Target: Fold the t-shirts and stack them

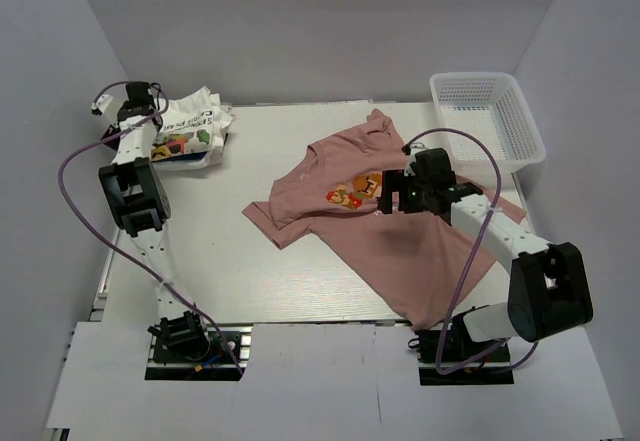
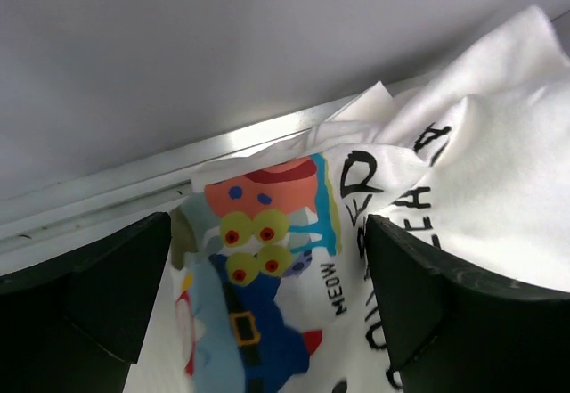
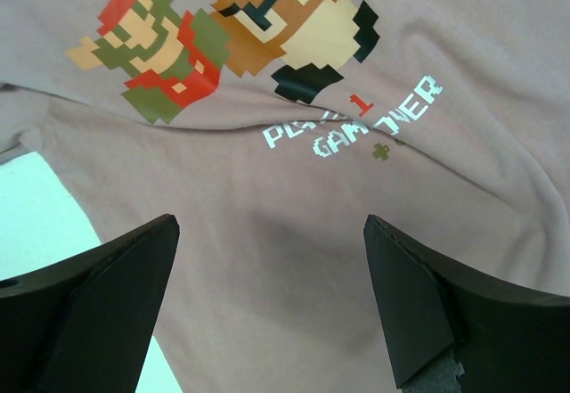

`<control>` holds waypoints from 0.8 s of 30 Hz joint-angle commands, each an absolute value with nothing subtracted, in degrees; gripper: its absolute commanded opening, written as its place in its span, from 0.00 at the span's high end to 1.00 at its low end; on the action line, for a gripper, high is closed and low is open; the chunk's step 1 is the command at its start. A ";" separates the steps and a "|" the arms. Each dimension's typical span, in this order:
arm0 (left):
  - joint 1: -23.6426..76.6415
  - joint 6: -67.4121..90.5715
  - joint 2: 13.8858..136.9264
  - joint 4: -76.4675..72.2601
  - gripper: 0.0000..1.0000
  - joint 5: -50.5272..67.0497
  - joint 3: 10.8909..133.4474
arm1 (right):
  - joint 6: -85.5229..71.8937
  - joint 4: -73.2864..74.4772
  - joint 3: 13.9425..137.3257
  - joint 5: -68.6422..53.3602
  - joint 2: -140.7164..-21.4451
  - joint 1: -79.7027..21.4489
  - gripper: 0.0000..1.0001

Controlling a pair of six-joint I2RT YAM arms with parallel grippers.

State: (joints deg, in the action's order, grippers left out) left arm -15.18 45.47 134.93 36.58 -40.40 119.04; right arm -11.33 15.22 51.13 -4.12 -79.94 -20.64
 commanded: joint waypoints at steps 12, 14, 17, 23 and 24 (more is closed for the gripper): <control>-14.15 40.75 100.21 31.63 0.00 -16.98 89.95 | -11.42 12.30 48.52 -9.57 -74.45 -20.92 0.10; -14.15 40.26 96.00 26.93 0.00 -7.46 76.69 | -11.34 11.87 47.38 -10.02 -73.05 -21.00 0.10; -13.45 37.19 88.78 12.42 0.00 3.65 62.11 | -11.16 11.78 46.23 -10.02 -71.81 -20.83 0.10; -11.87 29.99 94.63 11.07 0.00 5.97 61.86 | -12.04 10.11 44.65 -11.42 -71.72 -20.92 0.10; -11.87 29.97 96.40 9.94 0.00 5.98 62.74 | -12.22 10.11 44.74 -11.60 -72.15 -20.92 0.10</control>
